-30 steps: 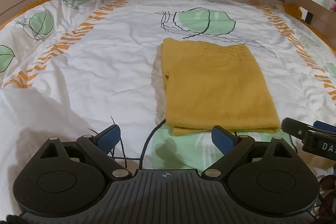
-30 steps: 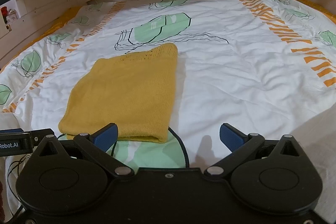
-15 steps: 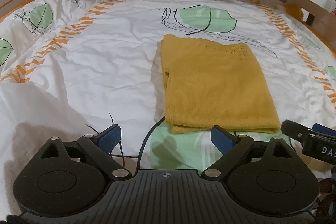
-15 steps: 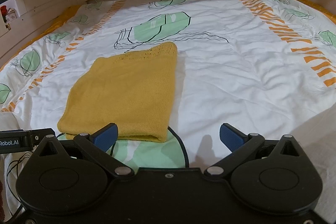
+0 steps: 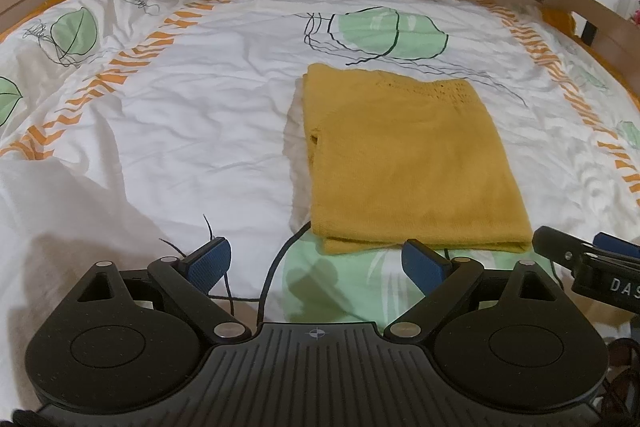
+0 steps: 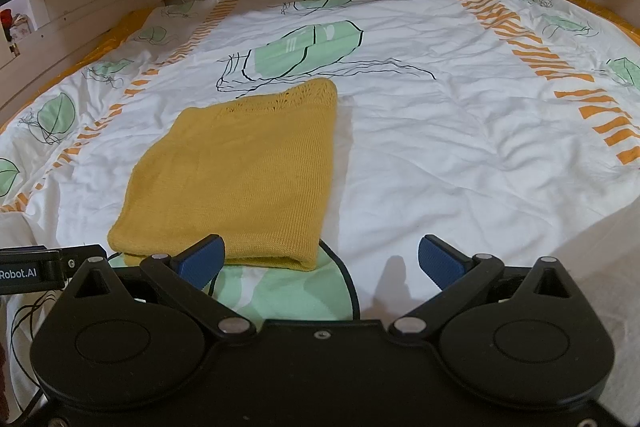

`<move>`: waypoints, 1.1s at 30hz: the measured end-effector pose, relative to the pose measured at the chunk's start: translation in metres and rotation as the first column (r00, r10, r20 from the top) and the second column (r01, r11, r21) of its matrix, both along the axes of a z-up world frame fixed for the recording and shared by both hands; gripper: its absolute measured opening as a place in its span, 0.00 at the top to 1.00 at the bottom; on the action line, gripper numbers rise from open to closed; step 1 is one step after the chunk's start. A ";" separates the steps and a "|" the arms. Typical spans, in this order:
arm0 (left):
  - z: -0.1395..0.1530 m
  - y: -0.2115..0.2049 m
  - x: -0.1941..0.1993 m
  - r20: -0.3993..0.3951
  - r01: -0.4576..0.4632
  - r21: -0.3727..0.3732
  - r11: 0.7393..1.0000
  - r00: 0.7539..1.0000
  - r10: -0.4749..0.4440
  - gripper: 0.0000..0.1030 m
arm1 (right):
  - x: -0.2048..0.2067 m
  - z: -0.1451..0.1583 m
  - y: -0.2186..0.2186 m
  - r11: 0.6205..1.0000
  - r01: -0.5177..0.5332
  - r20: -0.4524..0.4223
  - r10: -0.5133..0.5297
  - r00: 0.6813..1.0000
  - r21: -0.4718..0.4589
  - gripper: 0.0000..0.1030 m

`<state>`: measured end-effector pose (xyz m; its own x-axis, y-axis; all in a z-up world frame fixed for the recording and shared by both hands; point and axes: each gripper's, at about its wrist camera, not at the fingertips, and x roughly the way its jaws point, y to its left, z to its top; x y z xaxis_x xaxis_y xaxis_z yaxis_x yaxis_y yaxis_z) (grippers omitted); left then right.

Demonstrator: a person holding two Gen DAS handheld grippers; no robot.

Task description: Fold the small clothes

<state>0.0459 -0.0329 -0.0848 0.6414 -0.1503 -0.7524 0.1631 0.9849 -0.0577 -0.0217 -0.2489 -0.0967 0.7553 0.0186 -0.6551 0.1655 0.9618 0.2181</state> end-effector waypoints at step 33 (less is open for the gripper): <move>-0.001 -0.002 -0.001 -0.004 0.011 0.010 1.000 1.000 -0.011 0.12 | 0.001 0.000 -0.001 1.000 -0.002 -0.002 0.002 1.000 0.000 0.00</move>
<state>0.0446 -0.0351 -0.0856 0.6369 -0.1501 -0.7562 0.1742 0.9835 -0.0485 -0.0211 -0.2498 -0.0965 0.7542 0.0196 -0.6564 0.1642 0.9622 0.2174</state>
